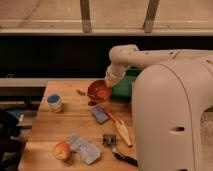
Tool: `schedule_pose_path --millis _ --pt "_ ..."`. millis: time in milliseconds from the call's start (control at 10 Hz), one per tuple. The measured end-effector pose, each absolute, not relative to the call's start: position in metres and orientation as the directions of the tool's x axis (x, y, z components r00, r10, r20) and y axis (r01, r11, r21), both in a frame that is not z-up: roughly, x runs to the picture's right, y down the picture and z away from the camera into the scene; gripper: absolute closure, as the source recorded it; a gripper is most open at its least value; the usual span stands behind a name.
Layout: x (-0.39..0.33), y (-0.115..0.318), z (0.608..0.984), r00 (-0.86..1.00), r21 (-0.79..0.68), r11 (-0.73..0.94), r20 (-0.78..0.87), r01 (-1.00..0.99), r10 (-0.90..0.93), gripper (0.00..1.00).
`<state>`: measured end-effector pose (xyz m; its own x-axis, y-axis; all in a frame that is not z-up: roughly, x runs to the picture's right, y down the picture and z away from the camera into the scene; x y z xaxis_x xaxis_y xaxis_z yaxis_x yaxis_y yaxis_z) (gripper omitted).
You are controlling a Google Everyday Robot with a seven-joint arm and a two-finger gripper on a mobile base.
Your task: Stack bowls on top of each other
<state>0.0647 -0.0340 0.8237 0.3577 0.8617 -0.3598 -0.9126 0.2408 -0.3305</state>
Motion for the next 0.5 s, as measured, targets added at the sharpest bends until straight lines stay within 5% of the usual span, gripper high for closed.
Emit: schedule_pose_path --millis 500 --pt "0.195 -0.042 0.807 0.112 -0.116 0.071 -0.404 -0.991 0.908 1.0"
